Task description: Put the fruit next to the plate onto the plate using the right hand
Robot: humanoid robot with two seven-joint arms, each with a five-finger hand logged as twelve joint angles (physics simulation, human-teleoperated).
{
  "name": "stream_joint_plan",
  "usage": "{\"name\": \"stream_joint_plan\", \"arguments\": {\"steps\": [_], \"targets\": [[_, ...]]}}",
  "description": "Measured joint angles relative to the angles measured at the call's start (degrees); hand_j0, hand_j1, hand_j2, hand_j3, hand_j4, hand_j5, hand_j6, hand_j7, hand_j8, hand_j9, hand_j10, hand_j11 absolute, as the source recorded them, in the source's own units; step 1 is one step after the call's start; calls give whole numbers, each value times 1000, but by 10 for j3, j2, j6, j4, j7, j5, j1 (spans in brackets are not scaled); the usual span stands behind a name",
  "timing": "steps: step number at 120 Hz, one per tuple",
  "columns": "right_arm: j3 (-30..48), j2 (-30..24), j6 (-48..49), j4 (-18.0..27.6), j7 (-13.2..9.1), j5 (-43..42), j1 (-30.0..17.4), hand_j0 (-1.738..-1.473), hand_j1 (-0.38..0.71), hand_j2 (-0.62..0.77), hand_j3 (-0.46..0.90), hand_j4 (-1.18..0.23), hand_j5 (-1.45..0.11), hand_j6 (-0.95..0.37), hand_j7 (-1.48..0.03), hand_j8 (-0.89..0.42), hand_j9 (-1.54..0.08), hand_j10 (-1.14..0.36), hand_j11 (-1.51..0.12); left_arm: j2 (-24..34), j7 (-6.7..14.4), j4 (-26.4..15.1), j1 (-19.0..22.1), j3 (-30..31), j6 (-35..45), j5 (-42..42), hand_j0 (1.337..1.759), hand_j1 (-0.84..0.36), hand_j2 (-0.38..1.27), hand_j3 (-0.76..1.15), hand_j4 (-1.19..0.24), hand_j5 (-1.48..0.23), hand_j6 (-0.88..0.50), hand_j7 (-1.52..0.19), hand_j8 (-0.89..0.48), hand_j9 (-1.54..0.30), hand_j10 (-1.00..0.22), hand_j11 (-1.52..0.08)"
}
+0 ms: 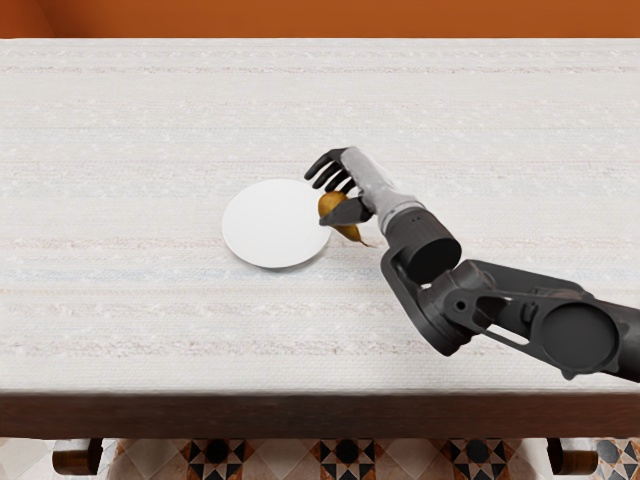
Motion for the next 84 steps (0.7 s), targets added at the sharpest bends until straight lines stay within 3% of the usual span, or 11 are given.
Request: {"name": "stream_joint_plan", "arguments": {"steps": [84], "targets": [[-1,80,0,-57,0,-2,25,-1657,265,192,0,-603,-791,-605,-786,-544,-792,-529,-784,0,0,0,0,0,0,0,1658,349,0,0,0,0,0,0,0,0,0,0]]}}
